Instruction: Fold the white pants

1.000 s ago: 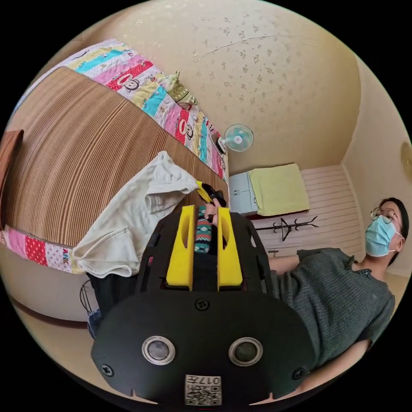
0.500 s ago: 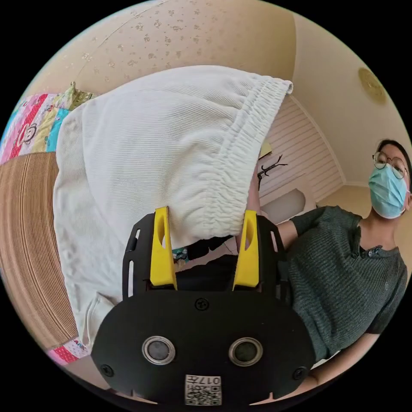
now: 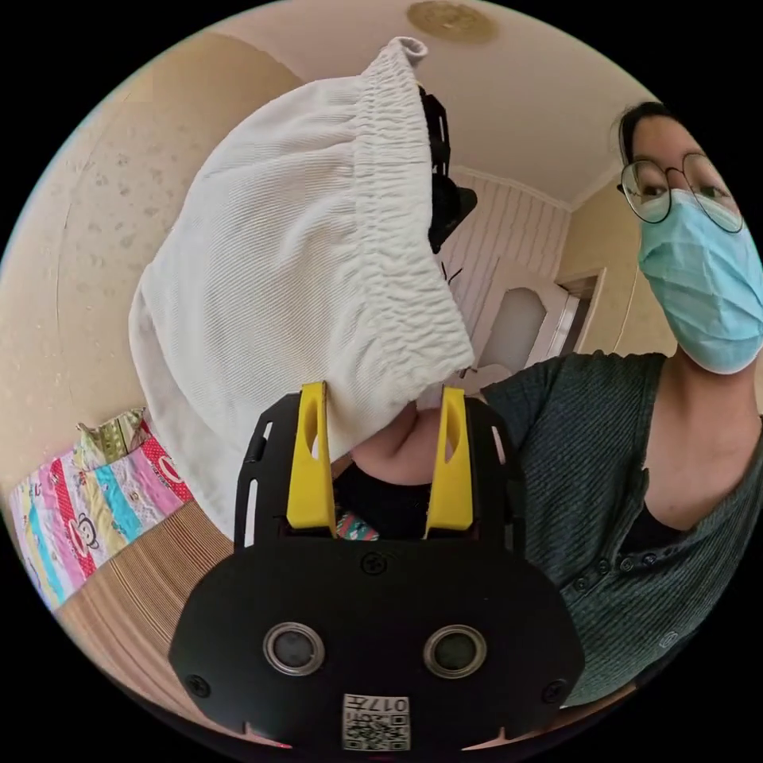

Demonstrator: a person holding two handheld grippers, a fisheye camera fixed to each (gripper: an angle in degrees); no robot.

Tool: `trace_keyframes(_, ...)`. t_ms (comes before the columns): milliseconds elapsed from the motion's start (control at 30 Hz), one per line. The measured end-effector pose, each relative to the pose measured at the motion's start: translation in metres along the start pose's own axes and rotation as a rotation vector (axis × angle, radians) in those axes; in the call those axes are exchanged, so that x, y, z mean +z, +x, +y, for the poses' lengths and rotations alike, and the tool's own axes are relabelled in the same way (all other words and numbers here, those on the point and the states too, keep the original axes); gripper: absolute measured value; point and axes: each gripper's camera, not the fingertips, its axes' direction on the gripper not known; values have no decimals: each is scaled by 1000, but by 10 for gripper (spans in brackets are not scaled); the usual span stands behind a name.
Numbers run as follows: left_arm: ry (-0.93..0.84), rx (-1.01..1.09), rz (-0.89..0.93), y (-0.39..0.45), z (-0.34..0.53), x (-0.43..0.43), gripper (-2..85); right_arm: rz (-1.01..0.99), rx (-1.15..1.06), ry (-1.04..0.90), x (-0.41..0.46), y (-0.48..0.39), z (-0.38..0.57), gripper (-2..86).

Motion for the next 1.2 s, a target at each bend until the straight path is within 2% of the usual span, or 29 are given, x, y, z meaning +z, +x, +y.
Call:
trace_keyframes(67,17,50,-124,16,-10,-8,166,9,-57,-17,9,-10,-18,2)
trace_keyframes(200,29,69,-125,21,-36,3,153,109,-173,-139,55,-42,-36,2)
trace_keyframes(300,126,63,-154,14,-33,-4,81,288,-291,-211,82,-44,-23,3)
trace_keyframes(367,240,71,67,-14,-17,-28,49,332,-311,-275,90,-20,-13,3)
trace_keyframes(433,305,29,169,-41,-2,-45,46,201,-203,-326,87,49,7,3)
trace_keyframes(467,326,-33,164,-59,7,-53,45,155,-132,-320,85,72,13,3)
trace_keyframes(533,340,-136,165,-89,20,-64,44,61,129,-361,96,160,53,3)
trace_keyframes(700,382,-348,150,-164,71,-100,45,4,293,-564,199,243,162,3)
trace_keyframes(767,442,-459,75,-198,109,-133,46,-53,345,-633,262,257,212,3)
trace_keyframes(833,482,-554,-9,-225,142,-164,47,-139,463,-756,363,268,294,4)
trace_keyframes(900,495,-632,-154,-251,179,-202,48,-203,548,-878,435,267,364,5)
trace_keyframes(933,467,-677,-291,-267,206,-229,50,-223,606,-958,472,265,410,6)
trace_keyframes(967,401,-704,-457,-284,236,-253,51,-232,635,-993,486,264,434,7)
trace_keyframes(1000,363,-731,-533,-294,253,-264,52,-242,685,-1047,507,262,477,9)
trace_keyframes(1033,310,-848,-635,-320,298,-285,57,-268,734,-1111,519,263,521,14)
trace_keyframes(1067,293,-1008,-690,-345,354,-306,65,-286,757,-1140,521,264,543,17)
trace_keyframes(1100,296,-1080,-713,-355,384,-316,71,-311,796,-1197,518,265,588,27)
trace_keyframes(1167,318,-1340,-766,-372,503,-345,79,-303,826,-1347,496,266,660,58)
trace_keyframes(1200,317,-1407,-762,-373,531,-348,79,-293,845,-1442,470,267,705,95)
